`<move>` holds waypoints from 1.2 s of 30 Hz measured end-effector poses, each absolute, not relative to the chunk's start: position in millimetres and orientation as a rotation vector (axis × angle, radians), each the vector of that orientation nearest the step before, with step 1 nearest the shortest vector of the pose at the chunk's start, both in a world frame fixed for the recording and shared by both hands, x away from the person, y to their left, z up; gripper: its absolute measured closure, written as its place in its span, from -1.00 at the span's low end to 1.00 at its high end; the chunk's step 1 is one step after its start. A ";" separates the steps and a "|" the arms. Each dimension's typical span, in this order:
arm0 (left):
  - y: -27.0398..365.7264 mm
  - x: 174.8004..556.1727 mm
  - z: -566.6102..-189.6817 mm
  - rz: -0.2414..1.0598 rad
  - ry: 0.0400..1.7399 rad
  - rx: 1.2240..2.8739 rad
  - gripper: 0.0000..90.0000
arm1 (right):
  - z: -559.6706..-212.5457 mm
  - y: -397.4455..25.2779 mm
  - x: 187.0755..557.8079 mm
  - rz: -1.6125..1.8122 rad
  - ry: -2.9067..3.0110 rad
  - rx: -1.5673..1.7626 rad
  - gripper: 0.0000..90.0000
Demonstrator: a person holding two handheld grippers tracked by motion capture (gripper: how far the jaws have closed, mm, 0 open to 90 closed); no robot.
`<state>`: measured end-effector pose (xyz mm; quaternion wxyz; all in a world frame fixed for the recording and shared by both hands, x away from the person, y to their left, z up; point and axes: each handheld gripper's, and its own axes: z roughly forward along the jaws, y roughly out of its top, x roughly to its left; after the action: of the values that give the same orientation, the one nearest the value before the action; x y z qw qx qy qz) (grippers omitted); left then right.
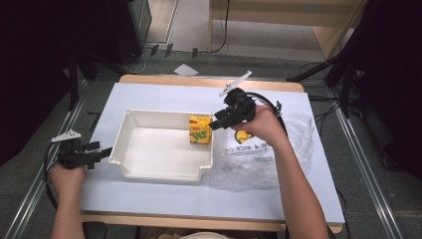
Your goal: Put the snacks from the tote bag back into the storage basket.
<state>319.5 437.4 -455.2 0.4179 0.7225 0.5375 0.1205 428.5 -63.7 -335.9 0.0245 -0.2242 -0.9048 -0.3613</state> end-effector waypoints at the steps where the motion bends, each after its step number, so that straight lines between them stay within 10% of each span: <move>1: 437.3 319.5 -455.2 0.303 1.349 1.812 -0.54 | -335.5 -66.4 429.3 -1.123 -2.796 -0.709 0.09; 36: 437.1 319.7 -455.6 0.298 1.348 1.819 -0.54 | -331.2 -137.1 451.5 -1.246 -2.782 -0.983 -0.12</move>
<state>319.7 437.1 -455.6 0.4159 0.7243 0.5370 0.1186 451.5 -137.1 -331.2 -0.0306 -0.3068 -0.8681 -0.3889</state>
